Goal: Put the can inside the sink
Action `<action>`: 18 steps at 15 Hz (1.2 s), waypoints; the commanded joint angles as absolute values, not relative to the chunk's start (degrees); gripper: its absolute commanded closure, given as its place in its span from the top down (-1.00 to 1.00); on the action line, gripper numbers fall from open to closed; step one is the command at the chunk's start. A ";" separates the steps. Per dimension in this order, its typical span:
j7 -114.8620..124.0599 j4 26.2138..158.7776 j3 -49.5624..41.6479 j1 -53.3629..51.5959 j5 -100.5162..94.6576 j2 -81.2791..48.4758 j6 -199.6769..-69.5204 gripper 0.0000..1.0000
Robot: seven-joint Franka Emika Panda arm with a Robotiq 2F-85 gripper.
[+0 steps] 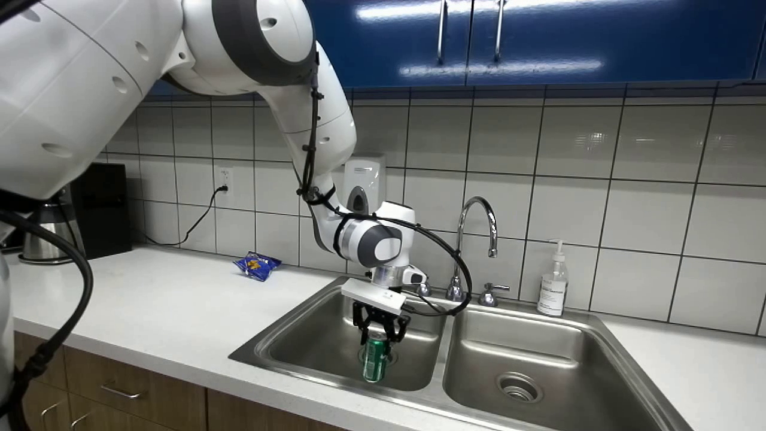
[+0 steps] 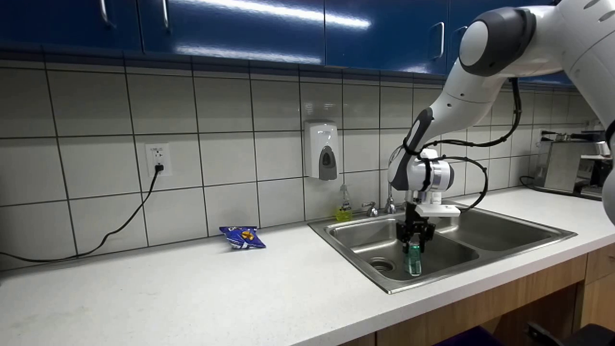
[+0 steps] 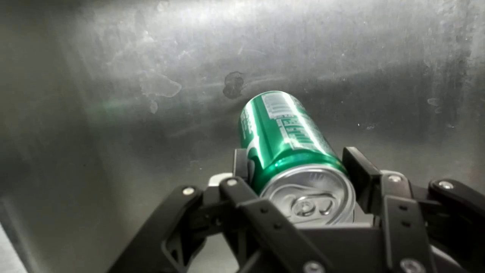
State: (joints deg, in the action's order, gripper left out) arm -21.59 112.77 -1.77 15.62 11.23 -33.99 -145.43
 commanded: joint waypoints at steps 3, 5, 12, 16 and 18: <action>-22.97 113.34 0.09 17.77 11.40 -33.62 -147.05 -0.21; -23.00 113.54 0.18 17.82 11.38 -33.89 -147.44 -0.21; -22.85 114.73 0.46 17.80 11.10 -34.45 -149.03 -0.21; -22.78 115.55 0.68 17.82 11.01 -34.79 -150.37 -0.21; -22.74 115.93 0.81 17.77 10.96 -34.86 -150.97 -0.21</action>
